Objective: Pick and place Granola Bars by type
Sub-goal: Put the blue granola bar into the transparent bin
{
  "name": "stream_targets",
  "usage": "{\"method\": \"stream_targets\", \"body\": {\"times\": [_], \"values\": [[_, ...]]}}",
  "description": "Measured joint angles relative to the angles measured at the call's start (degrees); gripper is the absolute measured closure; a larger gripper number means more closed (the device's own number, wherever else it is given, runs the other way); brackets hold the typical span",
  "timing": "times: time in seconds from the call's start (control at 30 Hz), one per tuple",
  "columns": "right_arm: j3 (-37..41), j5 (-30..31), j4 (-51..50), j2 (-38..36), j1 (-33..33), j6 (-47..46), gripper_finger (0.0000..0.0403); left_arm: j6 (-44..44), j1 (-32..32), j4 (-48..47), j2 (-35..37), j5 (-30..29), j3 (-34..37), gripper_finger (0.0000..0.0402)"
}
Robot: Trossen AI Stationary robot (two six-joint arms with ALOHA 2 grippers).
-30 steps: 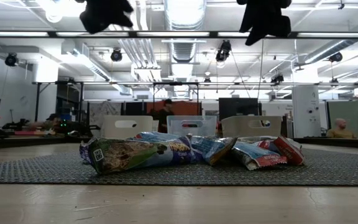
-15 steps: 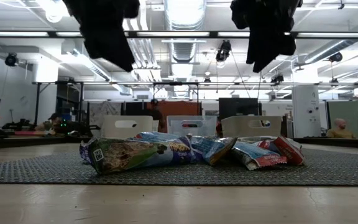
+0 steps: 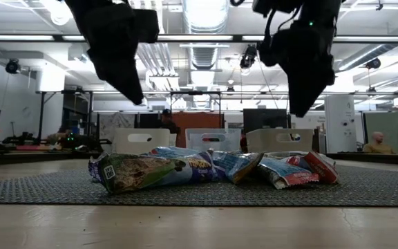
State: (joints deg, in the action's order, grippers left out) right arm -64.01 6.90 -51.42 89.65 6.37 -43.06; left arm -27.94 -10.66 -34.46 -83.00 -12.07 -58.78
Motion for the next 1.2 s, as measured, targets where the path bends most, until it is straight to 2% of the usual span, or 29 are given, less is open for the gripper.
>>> {"method": "stream_targets", "body": {"times": [0.23,0.5,0.87,1.2], "values": [[-0.9,-1.3,1.3,5.0,0.0,3.8,0.0234,0.2,0.1,-6.0,0.0,0.3,0.0,0.0266],[-3.0,-3.1,2.9,9.8,0.0,6.9,0.0234,0.3,0.0,-6.8,0.0,0.3,0.0,0.0266],[-1.7,-3.9,4.0,10.5,-0.5,6.7,0.0234,2.8,0.1,-10.7,0.1,1.0,0.0,0.0266],[-0.1,-6.2,4.9,9.1,-0.6,6.1,0.0234,3.6,0.1,-15.9,3.1,0.9,0.0,0.0266]]}}
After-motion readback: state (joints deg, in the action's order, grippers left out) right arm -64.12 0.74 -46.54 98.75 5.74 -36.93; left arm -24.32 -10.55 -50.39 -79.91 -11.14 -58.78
